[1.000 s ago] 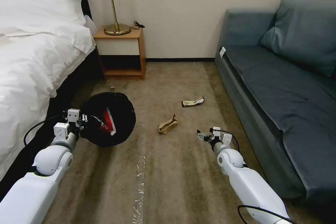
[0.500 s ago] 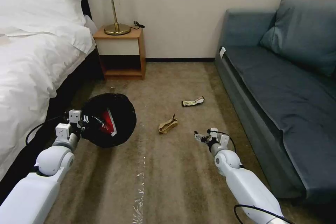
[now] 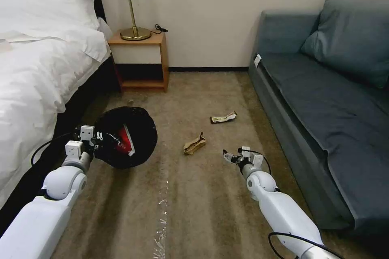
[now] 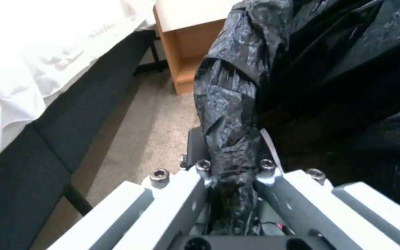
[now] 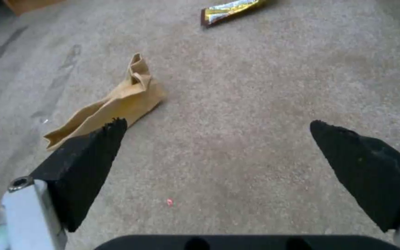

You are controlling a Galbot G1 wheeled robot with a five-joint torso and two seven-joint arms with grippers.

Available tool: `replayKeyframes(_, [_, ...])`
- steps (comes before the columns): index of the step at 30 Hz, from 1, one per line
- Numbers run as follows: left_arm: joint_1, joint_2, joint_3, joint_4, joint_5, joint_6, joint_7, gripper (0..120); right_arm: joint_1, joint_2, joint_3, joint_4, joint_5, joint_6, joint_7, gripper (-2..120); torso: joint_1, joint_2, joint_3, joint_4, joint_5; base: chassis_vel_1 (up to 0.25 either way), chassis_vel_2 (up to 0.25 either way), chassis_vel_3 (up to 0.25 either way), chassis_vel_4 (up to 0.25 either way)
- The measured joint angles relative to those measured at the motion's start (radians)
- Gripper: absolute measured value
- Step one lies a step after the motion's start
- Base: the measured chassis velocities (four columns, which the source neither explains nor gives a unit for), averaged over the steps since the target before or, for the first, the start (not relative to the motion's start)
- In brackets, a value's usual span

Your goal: Pick up the trash bin, then pick up the garbage on the floor and place it into the trash bin.

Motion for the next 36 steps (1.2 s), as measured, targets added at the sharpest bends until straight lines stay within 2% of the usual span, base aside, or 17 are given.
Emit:
replayKeyframes(8, [0.002,0.001,-0.004,0.004,0.000,-0.002,0.006,1,0.005,0.004,0.000,-0.009,0.000,0.010,-0.011,100,0.000,0.000,0.000,0.0000,0.0000,-0.026,0.021,0.026,-0.017])
replayKeyframes(36, [0.020,-0.003,-0.011,-0.018,0.002,-0.005,0.006,1,-0.020,-0.001,0.009,0.005,-0.004,0.011,-0.015,100,0.000,0.000,0.000,0.0000,0.0000,-0.079,0.078,0.074,-0.079])
